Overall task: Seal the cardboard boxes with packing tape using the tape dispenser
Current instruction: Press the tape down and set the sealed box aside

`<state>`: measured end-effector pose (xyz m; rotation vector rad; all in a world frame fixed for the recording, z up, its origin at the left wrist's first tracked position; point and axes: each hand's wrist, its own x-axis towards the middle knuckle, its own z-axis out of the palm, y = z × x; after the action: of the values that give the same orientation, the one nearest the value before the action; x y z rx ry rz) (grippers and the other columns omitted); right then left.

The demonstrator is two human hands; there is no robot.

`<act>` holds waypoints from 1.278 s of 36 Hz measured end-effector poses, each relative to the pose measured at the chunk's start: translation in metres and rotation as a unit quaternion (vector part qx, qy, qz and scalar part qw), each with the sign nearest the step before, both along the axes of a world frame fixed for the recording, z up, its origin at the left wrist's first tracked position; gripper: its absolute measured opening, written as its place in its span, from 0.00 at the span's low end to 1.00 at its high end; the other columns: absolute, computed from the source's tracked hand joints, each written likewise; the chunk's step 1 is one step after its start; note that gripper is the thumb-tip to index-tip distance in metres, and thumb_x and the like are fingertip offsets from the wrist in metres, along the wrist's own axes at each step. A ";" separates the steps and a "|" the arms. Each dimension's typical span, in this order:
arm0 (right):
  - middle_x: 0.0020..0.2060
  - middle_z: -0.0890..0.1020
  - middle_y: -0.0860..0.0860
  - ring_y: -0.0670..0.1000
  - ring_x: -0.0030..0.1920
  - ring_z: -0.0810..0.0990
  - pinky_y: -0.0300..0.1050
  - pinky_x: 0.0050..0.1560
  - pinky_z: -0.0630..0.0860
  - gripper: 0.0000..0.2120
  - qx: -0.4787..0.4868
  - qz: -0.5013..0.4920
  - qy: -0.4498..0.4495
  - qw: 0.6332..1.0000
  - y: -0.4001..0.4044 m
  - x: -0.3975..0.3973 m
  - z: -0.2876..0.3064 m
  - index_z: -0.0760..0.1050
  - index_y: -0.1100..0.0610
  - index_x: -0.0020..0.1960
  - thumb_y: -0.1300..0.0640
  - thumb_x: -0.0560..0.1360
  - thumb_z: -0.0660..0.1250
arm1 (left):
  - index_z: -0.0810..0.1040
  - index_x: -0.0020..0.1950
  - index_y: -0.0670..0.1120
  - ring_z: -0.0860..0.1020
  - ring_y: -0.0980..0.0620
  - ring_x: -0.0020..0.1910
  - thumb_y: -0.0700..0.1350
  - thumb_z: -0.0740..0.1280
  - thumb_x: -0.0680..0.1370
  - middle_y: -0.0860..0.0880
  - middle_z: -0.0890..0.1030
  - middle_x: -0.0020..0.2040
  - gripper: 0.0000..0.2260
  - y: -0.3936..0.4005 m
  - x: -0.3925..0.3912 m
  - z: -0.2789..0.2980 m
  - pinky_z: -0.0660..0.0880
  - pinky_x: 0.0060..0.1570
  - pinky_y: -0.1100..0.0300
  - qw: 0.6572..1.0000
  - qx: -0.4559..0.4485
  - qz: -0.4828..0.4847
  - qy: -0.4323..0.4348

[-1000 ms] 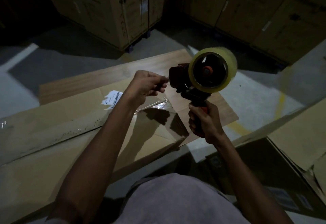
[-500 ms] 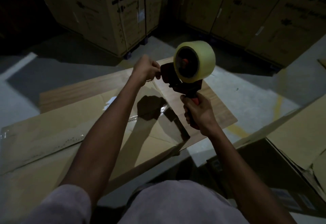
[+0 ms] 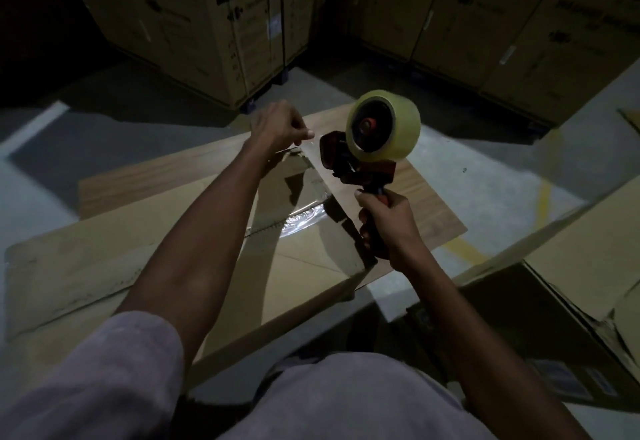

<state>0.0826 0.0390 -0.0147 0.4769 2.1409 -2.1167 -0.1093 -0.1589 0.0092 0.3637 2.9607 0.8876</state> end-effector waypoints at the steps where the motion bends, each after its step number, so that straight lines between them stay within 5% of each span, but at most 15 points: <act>1: 0.30 0.76 0.50 0.49 0.26 0.73 0.42 0.25 0.71 0.09 -0.007 0.000 -0.011 1.000 -0.001 -0.001 0.001 0.76 0.55 0.46 0.52 0.81 0.70 | 0.86 0.49 0.47 0.77 0.62 0.33 0.51 0.74 0.77 0.52 0.84 0.38 0.09 -0.001 0.000 -0.004 0.69 0.35 0.62 1.000 0.004 0.009 0.005; 3: 0.30 0.75 0.49 0.48 0.25 0.73 0.41 0.25 0.71 0.10 -0.021 0.001 -0.027 0.999 -0.004 -0.004 0.002 0.75 0.56 0.47 0.51 0.81 0.69 | 0.86 0.49 0.47 0.80 0.57 0.40 0.52 0.74 0.77 0.50 0.86 0.43 0.09 -0.001 -0.001 -0.010 0.76 0.52 0.51 1.000 0.010 0.026 0.014; 5: 0.30 0.75 0.49 0.48 0.26 0.72 0.42 0.25 0.70 0.10 -0.033 0.002 -0.032 0.999 -0.006 -0.005 0.004 0.74 0.57 0.48 0.51 0.81 0.69 | 0.86 0.49 0.46 0.82 0.51 0.50 0.52 0.74 0.76 0.48 0.86 0.49 0.10 0.000 0.000 -0.014 0.72 0.64 0.42 0.999 0.009 0.039 0.021; 7: 0.30 0.74 0.50 0.49 0.27 0.72 0.42 0.26 0.70 0.09 -0.031 0.006 -0.034 0.999 -0.008 -0.005 0.005 0.74 0.58 0.50 0.52 0.82 0.68 | 0.86 0.50 0.45 0.82 0.49 0.52 0.52 0.75 0.76 0.47 0.86 0.51 0.11 0.001 0.000 -0.017 0.73 0.62 0.44 0.999 0.018 0.046 0.022; 12: 0.32 0.72 0.54 0.51 0.27 0.70 0.44 0.27 0.67 0.08 -0.011 -0.004 -0.046 0.999 -0.017 -0.002 0.007 0.73 0.59 0.49 0.55 0.83 0.67 | 0.88 0.48 0.46 0.81 0.54 0.39 0.53 0.77 0.74 0.48 0.87 0.41 0.10 0.000 0.001 -0.026 0.72 0.37 0.58 0.998 0.023 0.049 0.010; 26: 0.34 0.75 0.53 0.49 0.28 0.73 0.44 0.28 0.70 0.10 0.007 -0.017 -0.071 0.997 -0.019 -0.007 -0.003 0.76 0.59 0.50 0.52 0.82 0.68 | 0.88 0.45 0.48 0.80 0.57 0.35 0.53 0.80 0.70 0.52 0.85 0.37 0.09 0.004 -0.004 -0.038 0.72 0.37 0.59 0.995 0.029 0.087 -0.035; 33: 0.33 0.76 0.52 0.49 0.28 0.74 0.43 0.28 0.71 0.10 0.008 -0.011 -0.076 0.997 -0.015 -0.009 -0.007 0.76 0.59 0.49 0.52 0.82 0.68 | 0.88 0.44 0.46 0.81 0.50 0.38 0.52 0.80 0.70 0.47 0.86 0.38 0.11 0.004 -0.004 -0.039 0.74 0.38 0.55 0.994 0.028 0.098 -0.034; 41: 0.32 0.76 0.52 0.48 0.28 0.75 0.44 0.28 0.73 0.10 0.029 0.006 -0.077 0.997 -0.012 -0.007 -0.005 0.76 0.58 0.50 0.51 0.82 0.68 | 0.88 0.47 0.43 0.84 0.44 0.46 0.54 0.79 0.71 0.43 0.86 0.43 0.15 0.008 0.000 -0.042 0.78 0.49 0.49 0.988 0.037 0.141 -0.048; 46: 0.30 0.76 0.51 0.50 0.28 0.75 0.45 0.29 0.73 0.10 0.050 0.003 -0.074 0.996 -0.008 -0.001 -0.007 0.75 0.58 0.48 0.51 0.81 0.68 | 0.87 0.47 0.43 0.82 0.42 0.52 0.54 0.78 0.72 0.43 0.86 0.47 0.14 0.009 -0.004 -0.042 0.71 0.62 0.45 0.987 0.037 0.145 -0.053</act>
<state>0.0813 0.0308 -0.0217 0.6166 2.1692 -1.9118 -0.1135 -0.1497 -0.0328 -0.1144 2.9319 1.0081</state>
